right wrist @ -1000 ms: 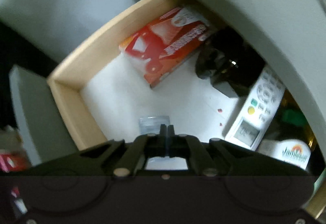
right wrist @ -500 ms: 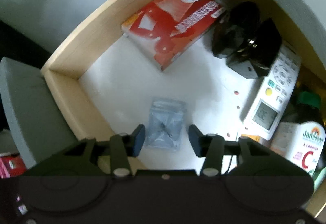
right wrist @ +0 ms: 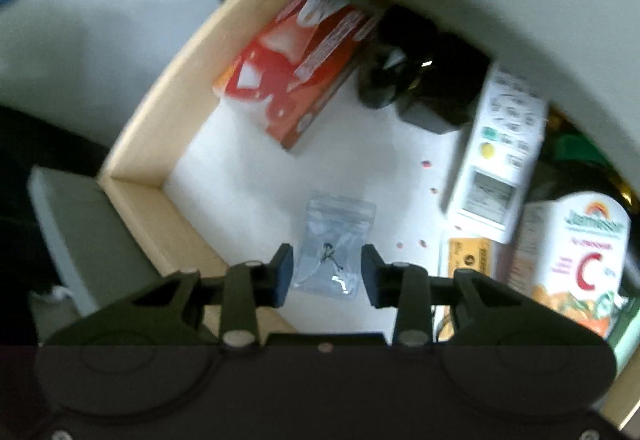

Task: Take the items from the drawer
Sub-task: 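Lift the zip bag and lay it on the nightstand top, open right tool, then push the upper drawer closed with the left tool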

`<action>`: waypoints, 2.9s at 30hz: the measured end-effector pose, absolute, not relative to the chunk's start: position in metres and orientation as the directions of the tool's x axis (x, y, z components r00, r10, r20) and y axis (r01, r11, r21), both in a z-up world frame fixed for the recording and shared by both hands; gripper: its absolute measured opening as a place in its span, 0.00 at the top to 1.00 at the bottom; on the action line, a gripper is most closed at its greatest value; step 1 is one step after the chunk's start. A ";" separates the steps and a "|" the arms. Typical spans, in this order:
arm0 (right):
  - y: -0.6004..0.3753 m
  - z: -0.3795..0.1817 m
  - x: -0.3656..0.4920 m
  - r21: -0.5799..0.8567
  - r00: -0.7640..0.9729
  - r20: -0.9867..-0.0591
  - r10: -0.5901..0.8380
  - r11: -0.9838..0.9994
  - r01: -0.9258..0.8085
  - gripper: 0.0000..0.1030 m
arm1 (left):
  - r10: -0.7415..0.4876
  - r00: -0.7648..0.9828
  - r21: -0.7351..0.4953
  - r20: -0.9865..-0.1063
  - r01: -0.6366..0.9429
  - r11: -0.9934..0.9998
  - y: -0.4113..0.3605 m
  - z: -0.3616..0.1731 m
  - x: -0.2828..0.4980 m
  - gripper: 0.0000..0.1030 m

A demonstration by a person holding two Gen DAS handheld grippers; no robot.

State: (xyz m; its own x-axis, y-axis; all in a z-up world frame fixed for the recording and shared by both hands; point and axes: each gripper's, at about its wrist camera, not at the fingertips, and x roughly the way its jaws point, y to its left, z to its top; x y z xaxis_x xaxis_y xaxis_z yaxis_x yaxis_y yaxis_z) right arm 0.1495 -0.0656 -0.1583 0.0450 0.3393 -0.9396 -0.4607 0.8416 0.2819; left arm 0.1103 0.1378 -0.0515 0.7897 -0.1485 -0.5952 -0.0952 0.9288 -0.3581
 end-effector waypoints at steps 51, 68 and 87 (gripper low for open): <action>-0.297 -0.037 0.037 0.428 0.742 -0.547 0.387 0.891 -0.150 0.16 | -0.115 0.488 -0.095 -0.865 0.066 0.993 -0.062 -0.141 0.050 0.10; -0.297 -0.030 0.023 0.422 0.789 -0.479 0.385 0.889 -0.177 0.16 | 0.008 0.619 0.033 -0.785 0.030 0.999 -0.092 -0.142 0.115 0.10; -0.293 -0.028 0.032 0.389 0.770 -0.526 0.362 0.907 -0.160 0.16 | -0.029 0.684 -0.027 -0.729 0.014 1.000 -0.090 -0.109 0.140 0.04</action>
State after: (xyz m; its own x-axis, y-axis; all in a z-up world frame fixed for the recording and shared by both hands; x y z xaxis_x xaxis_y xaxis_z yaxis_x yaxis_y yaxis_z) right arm 0.0322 -0.2929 -0.0282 0.7700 0.3619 -0.5255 -0.1605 0.9070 0.3894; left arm 0.1397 -0.0901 -0.1093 0.6840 -0.0292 -0.7289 0.0138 0.9995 -0.0271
